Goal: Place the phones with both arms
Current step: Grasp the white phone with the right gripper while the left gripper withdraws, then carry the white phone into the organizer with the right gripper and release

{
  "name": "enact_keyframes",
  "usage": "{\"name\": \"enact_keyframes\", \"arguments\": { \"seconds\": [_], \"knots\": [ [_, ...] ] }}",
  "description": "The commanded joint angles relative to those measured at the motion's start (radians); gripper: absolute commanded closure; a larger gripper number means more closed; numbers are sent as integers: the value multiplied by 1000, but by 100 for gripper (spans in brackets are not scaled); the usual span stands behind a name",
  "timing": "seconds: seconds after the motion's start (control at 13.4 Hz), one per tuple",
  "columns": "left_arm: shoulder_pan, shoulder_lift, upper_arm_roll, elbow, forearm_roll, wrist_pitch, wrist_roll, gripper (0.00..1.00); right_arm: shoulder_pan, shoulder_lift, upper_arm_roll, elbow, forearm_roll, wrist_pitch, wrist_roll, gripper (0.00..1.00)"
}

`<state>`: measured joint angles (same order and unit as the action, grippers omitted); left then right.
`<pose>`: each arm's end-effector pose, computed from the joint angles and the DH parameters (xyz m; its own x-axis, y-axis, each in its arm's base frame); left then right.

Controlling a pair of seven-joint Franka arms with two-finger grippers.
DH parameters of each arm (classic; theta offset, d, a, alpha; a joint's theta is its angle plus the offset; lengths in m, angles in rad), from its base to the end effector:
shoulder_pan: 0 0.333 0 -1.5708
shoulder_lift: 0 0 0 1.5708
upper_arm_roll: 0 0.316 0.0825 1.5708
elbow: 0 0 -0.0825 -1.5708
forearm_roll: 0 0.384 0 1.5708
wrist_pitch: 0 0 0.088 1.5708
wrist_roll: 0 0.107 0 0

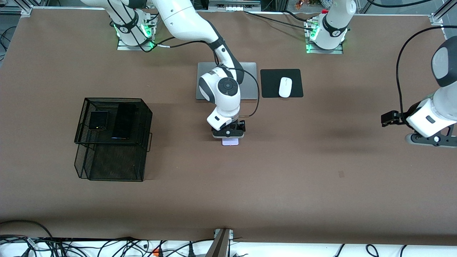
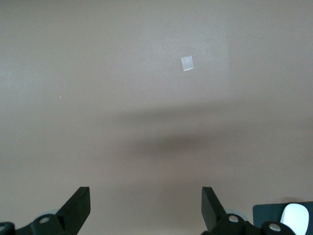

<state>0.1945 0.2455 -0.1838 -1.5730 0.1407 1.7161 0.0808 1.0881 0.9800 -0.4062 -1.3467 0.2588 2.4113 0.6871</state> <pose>0.6251 0.0302 0.4925 0.9904 -0.0890 -0.1058 -0.0981 -0.9917 -0.0837 0.5321 0.5290 0.1764 0.9775 0.0066 0.2109 0.0065 -1.0000 0.0014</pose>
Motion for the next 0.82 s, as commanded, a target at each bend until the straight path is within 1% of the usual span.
{"name": "enact_keyframes", "arguments": {
  "seconds": [0.0, 0.22, 0.3, 0.45, 0.67, 0.75],
  "knots": [
    [22, -37, -6, -22, -81, -12, 8, 0, -1, 19, 0, 24, -12, 25, -6, 0],
    [29, -55, -6, -27, -96, -13, 8, 0, 1, 35, -2, 24, -18, 31, -7, 0],
    [29, -61, -8, -33, -98, -13, 8, 0, 6, 42, 0, 24, -35, 43, -7, 2],
    [29, -75, -9, -35, -114, -13, 7, 0, 4, 39, 0, 24, -41, 49, -11, 70],
    [29, -95, -9, -38, -118, -10, 7, 0, 3, 23, -9, 26, -42, 42, -12, 96],
    [29, -98, -9, -39, -118, -10, 7, 0, -2, 8, -12, 24, -42, 34, -14, 100]
  ]
}}
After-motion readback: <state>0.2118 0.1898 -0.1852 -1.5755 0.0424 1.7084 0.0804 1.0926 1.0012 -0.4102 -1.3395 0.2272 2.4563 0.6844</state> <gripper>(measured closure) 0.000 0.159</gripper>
